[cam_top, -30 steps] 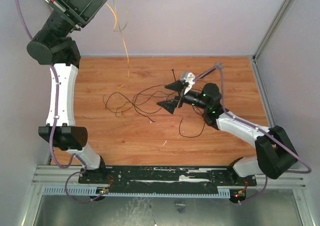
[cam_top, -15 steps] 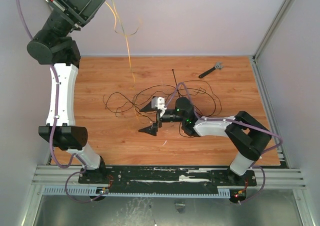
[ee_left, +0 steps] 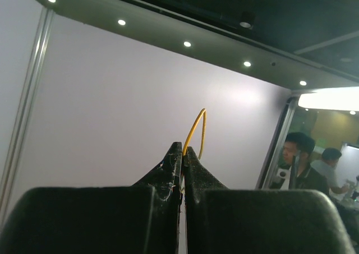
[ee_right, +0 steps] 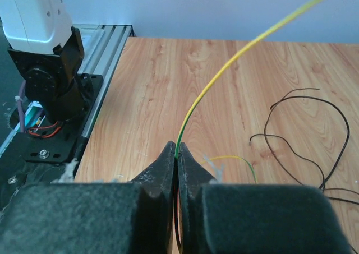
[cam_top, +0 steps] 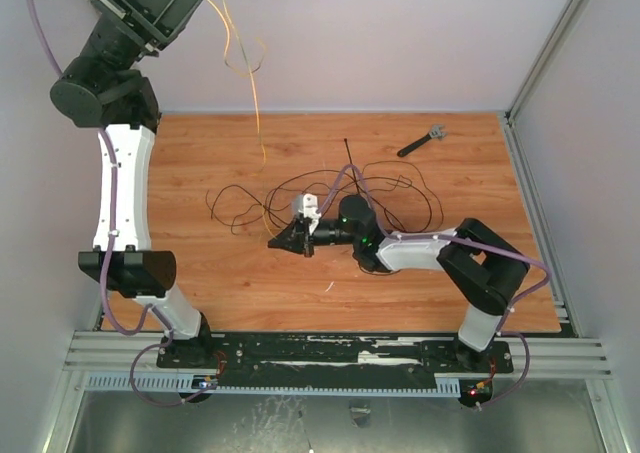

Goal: Zip-tie the wires
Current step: Pick up the cable at the center of the board, then place the cable at the center of the board.

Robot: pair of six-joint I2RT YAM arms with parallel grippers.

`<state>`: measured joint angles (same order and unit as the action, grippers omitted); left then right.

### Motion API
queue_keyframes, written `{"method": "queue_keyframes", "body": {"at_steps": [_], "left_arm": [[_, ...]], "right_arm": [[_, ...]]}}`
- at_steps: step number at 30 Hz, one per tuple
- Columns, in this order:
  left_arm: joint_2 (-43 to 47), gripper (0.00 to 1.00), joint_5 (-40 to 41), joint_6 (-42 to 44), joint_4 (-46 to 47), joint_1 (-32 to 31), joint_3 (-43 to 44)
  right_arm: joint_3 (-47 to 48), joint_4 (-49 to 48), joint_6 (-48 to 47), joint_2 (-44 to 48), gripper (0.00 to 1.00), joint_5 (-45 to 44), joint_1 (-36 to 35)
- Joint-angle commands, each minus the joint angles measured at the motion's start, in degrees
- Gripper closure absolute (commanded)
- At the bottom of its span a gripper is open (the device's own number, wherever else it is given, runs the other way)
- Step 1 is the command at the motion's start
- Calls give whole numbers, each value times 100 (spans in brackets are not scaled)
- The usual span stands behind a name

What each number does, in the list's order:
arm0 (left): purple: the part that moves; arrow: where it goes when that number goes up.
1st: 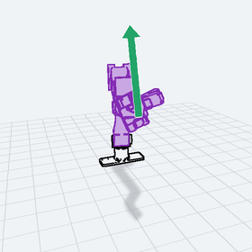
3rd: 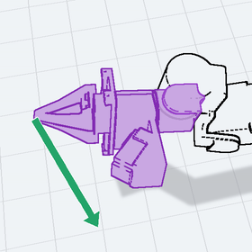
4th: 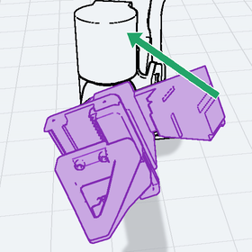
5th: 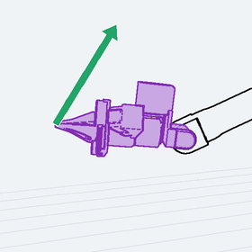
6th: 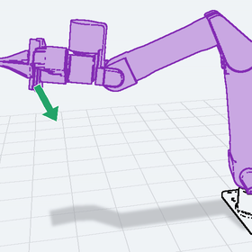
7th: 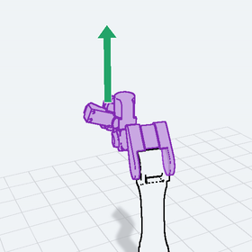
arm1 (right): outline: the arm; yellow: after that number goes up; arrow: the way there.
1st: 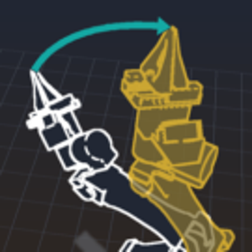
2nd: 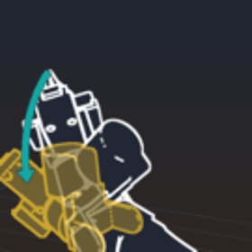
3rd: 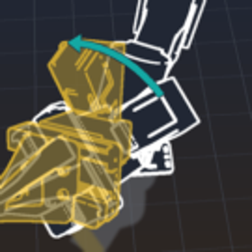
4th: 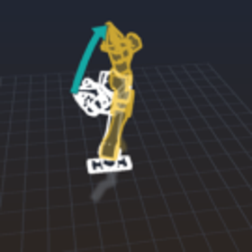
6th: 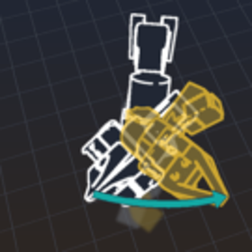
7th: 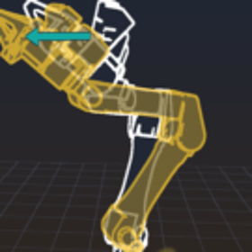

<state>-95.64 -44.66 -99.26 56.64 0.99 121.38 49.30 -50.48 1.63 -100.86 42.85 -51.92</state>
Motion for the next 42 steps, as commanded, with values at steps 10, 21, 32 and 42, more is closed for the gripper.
{"method": "queue_keyframes", "body": {"at_steps": [10, 21, 32, 42], "left_arm": [[741, 100, 116, 3430, -3301, 612, -662], [2051, 100, 1238, 6558, -6565, 613, -2897], [3665, 100, 1980, 6654, -6996, 612, -5932], [3516, 100, 2129, 6262, -6283, 605, -7284]], "right_arm": [[-81, 3330, 521, 2299, 100, -1724, 1847], [867, 6296, -257, 3380, 100, -3749, 3142], [1257, 6972, -22, 3584, 100, -4707, 3150], [1196, 7251, -28, 3403, 100, -5470, 3152]]}}
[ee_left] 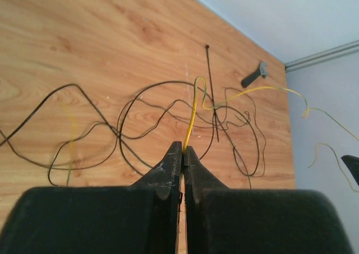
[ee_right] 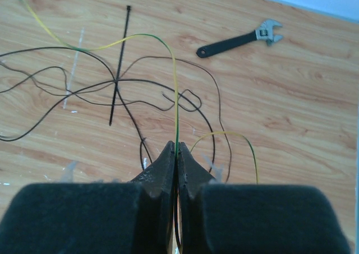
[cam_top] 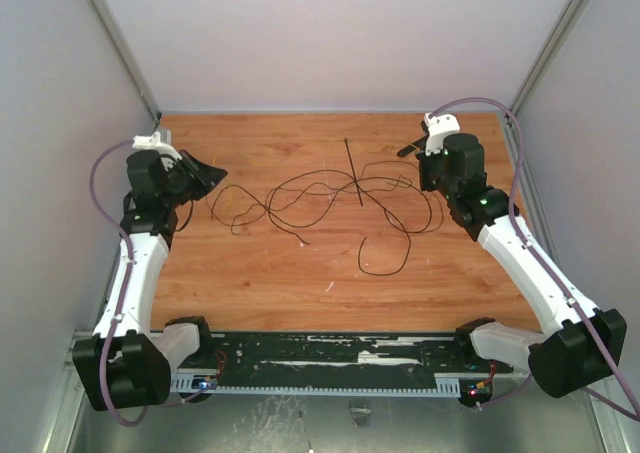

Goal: Zip-tie the wires
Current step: Place the cable at the center of the board.

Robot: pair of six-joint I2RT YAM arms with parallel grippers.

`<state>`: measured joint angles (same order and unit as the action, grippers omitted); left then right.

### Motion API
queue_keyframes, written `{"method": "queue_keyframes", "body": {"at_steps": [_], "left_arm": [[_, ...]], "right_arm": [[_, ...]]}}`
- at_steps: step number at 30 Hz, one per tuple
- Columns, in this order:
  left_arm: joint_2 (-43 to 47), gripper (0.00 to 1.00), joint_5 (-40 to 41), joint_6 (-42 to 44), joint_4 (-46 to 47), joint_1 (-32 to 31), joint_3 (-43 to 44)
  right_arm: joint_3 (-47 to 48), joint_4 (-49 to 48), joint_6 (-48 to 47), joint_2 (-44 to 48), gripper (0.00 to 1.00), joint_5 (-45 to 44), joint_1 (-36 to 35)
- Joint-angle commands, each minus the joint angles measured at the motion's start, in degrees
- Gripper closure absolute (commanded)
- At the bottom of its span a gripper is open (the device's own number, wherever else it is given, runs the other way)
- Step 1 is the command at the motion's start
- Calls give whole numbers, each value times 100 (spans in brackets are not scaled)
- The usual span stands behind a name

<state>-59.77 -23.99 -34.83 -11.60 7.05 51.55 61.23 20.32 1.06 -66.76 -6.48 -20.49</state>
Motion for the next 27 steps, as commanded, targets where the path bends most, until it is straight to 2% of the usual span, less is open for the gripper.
{"method": "queue_keyframes", "body": {"at_steps": [1, 7, 15, 27], "left_arm": [[-124, 100, 61, -227, 646, -5, -411], [-426, 100, 274, -446, 1176, -134, -789], [-975, 99, 654, -485, 1534, -317, -633], [-2654, 96, 840, -460, 2037, -713, -87]], "right_arm": [[-13, 175, 12, 4, 100, -624, 11], [-19, 204, 120, -192, 100, -940, 110], [16, -65, 342, -656, 100, -913, 585], [-516, -402, 439, -963, 100, -1044, 1030]]}}
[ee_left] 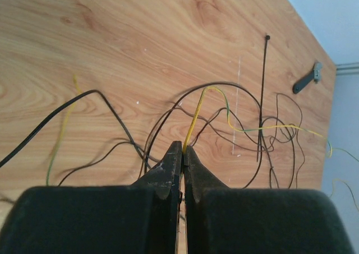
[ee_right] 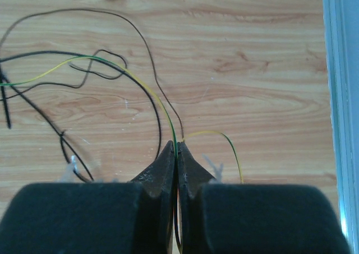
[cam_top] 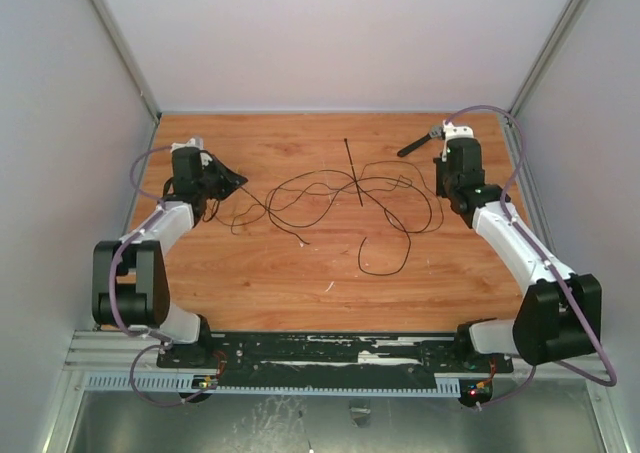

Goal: Zip-tie the wires
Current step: Place the cable at the center of the board.

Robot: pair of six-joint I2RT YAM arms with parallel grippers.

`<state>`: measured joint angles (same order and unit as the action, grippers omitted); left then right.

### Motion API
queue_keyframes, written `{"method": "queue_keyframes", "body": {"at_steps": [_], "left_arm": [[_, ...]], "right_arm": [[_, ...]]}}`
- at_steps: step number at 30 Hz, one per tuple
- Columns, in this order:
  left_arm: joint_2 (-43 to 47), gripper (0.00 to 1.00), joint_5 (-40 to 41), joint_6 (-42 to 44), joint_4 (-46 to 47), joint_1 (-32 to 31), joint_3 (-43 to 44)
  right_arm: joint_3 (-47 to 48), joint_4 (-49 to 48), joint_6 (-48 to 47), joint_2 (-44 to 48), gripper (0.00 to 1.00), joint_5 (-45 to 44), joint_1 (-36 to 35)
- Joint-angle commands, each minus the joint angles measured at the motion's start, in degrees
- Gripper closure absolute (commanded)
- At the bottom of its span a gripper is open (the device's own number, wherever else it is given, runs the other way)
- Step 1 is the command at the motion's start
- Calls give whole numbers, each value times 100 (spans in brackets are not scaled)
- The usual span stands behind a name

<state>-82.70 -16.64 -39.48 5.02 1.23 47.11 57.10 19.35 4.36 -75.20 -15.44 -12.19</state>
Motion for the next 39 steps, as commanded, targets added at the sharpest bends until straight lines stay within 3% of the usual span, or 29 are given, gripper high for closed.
{"method": "queue_keyframes", "body": {"at_steps": [1, 15, 28, 29, 34, 39], "left_arm": [[-494, 96, 100, -2, 377, -163, 445], [-1499, 80, 174, 144, 395, -459, 909], [-1276, 72, 489, 368, 136, -470, 1021], [-1211, 71, 555, 422, 62, -474, 1083], [-736, 65, 881, 693, -301, -475, 1380], [6, 57, 1012, 772, -341, -475, 1503]], "right_arm": [[-103, -331, 111, -171, 100, -144, 264], [-104, -664, 264, -825, 100, -225, 859], [-135, -600, 236, -970, 100, 17, 876], [-119, -573, 228, -978, 98, 31, 878], [-270, -725, 227, -841, 55, -146, 879], [-303, -794, 293, -671, 43, 33, 876]]}}
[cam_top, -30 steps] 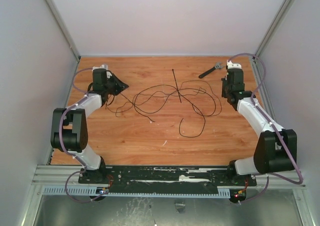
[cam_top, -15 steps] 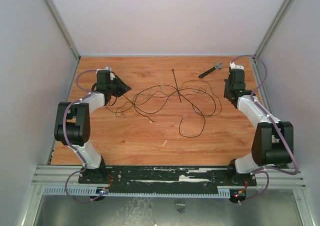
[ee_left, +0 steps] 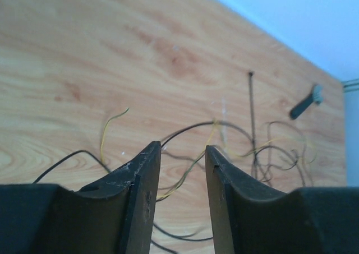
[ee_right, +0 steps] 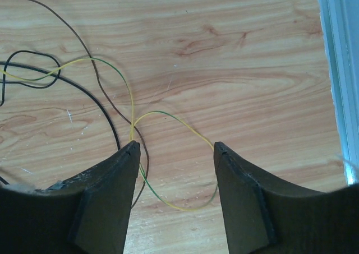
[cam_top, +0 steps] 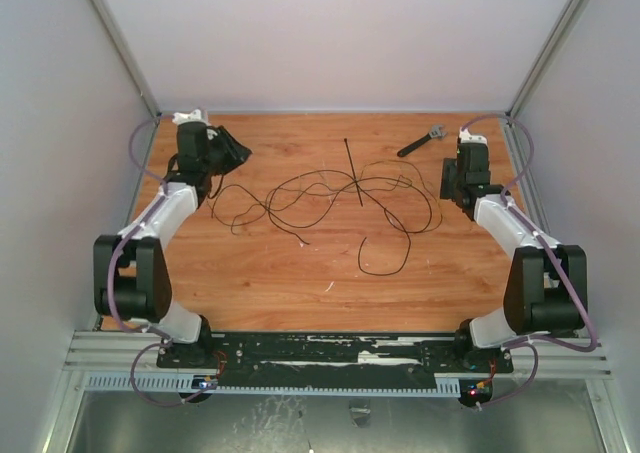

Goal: Zip-tie the wires
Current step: Place the cable at the center of the board, then pick up the ribbon at the center of the board.

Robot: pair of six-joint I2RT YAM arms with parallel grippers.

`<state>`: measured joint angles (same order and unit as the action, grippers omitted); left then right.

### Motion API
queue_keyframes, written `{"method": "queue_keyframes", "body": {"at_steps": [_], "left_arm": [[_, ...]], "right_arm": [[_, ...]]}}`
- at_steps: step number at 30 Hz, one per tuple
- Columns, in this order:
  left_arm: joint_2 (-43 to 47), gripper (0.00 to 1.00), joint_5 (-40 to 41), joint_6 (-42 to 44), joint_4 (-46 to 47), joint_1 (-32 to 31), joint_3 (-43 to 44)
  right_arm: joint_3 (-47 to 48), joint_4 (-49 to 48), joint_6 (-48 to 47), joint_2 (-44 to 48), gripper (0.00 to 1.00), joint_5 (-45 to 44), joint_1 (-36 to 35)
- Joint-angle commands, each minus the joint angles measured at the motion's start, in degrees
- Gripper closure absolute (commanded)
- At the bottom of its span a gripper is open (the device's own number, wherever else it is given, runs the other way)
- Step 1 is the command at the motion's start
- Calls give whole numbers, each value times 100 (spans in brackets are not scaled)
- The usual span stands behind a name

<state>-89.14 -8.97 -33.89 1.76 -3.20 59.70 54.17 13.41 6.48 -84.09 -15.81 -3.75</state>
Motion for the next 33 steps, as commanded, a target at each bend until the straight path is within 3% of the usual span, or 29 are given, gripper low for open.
{"method": "queue_keyframes", "body": {"at_steps": [1, 6, 10, 13, 19, 21, 22, 25, 31, 33], "left_arm": [[812, 55, 253, 220, -11, -34, 270], [1576, 35, 117, 203, 332, -30, 209], [2298, 14, 137, 6, 1045, -24, -241], [2674, 3, 87, -97, 1375, -23, -586], [3125, 2, -731, -675, 2898, 93, -1843], [3175, 2, -822, -1268, 3421, 250, -2248], [3185, 2, -855, -1447, 3584, 330, -2393], [3183, 2, -843, -1558, 3688, 476, -2585], [3636, 2, -581, -1287, 3597, 478, -2971], [3808, 2, -379, -1079, 3230, 479, -2979]], "right_arm": [[34, -168, 89, 238, 42, 110, 34], [214, -117, 199, 501, 40, 368, 26], [234, -391, 335, 886, 43, 695, 0], [339, -608, 458, 983, 44, 929, -82], [948, -807, 594, 496, 42, 1018, -585], [1197, -907, 526, 225, 25, 806, -868], [1325, -975, 446, 106, 22, 679, -1026], [1485, -1475, 286, -150, 2, 536, -1357], [1094, -3533, 318, -257, 1, 325, -1350], [1518, -3372, 0, -532, 1, 597, -1335]]}}
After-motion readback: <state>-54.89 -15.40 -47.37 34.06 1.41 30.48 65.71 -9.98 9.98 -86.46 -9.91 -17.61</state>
